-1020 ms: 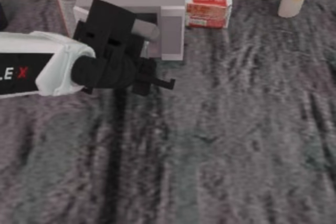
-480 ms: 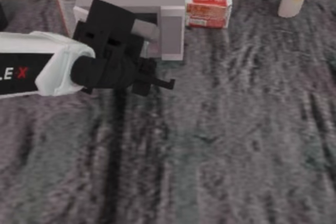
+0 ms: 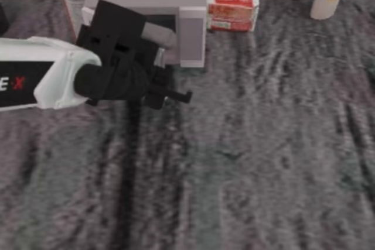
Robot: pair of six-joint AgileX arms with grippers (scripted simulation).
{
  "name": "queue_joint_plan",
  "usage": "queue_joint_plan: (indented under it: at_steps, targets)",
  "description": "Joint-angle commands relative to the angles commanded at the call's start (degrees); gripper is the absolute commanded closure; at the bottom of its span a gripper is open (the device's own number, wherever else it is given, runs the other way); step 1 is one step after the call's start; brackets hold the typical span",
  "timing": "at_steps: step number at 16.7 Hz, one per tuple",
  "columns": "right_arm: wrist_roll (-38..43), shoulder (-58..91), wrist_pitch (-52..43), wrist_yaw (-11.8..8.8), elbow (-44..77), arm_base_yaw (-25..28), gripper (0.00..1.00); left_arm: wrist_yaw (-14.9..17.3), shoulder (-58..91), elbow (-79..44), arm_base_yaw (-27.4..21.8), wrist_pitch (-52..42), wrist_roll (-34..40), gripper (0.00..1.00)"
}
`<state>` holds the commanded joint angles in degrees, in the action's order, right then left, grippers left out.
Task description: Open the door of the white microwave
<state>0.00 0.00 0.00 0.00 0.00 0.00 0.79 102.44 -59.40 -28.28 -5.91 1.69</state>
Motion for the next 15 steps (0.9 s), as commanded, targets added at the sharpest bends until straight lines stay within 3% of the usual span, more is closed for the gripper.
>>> queue_joint_plan:
  at_steps: [15]
  targets:
    - [0.0,0.0,0.0,0.0,0.0,0.0,0.0,1.1,-0.6,0.9,0.7,0.1,-1.6,1.0]
